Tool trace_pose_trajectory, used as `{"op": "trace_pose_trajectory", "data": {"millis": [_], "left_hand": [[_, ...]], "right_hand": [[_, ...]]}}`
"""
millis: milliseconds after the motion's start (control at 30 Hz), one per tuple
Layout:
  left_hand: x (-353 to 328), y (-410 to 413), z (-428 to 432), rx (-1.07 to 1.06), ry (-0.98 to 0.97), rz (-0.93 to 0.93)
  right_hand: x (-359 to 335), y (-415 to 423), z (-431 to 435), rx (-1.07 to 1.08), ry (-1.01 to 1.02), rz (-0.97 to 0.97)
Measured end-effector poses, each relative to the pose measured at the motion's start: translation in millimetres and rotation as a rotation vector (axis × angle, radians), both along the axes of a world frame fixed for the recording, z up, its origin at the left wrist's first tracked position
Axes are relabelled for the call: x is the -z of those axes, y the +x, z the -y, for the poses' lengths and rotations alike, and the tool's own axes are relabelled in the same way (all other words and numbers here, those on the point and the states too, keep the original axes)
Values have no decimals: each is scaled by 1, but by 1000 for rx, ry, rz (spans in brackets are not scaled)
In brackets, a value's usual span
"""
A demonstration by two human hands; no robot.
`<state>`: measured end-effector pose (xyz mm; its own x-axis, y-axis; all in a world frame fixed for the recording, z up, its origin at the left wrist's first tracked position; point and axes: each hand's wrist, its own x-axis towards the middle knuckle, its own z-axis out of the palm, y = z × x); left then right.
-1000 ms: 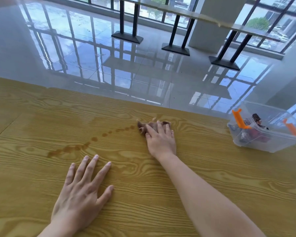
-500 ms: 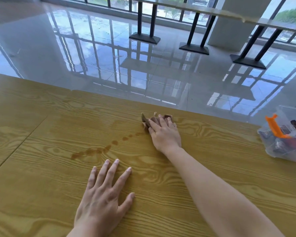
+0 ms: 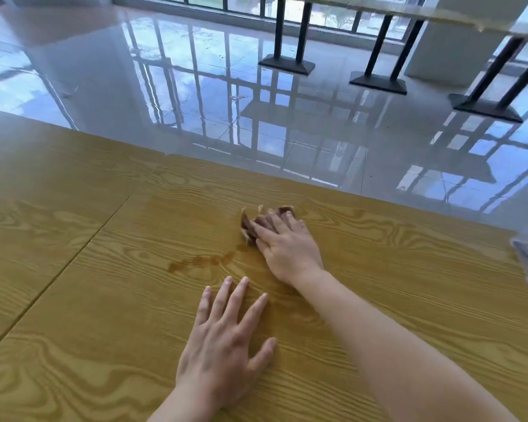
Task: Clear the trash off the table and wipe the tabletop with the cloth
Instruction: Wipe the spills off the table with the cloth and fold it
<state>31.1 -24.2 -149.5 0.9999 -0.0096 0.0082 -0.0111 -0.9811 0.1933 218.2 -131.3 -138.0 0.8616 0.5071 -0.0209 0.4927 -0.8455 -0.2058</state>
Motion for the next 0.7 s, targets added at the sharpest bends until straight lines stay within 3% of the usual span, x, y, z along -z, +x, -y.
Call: {"op": "trace_pose_trajectory", "data": {"millis": [67, 133, 233, 333, 433, 567, 633, 700], "left_hand": [[-2, -2, -3, 26, -46, 22], [0, -8, -13, 37, -143, 100], [3, -26, -54, -81, -165, 201], [-1, -29, -106, -308, -27, 67], [-1, -25, -125, -369, 45, -91], [-3, -24, -119, -388, 82, -101], [-4, -24, -121, -402, 85, -115], [-4, -23, -120, -390, 91, -124]], "right_hand": [[3, -50, 16, -166, 44, 39], [5, -60, 38, -177, 45, 38], [5, -10, 35, 35, -1, 21], [-2, 26, 8, 266, -18, -29], [-1, -20, 2, 100, -19, 4], [2, -122, 29, -246, 31, 46], [1, -103, 33, -215, -11, 31], [-3, -55, 13, -41, -6, 32]]}}
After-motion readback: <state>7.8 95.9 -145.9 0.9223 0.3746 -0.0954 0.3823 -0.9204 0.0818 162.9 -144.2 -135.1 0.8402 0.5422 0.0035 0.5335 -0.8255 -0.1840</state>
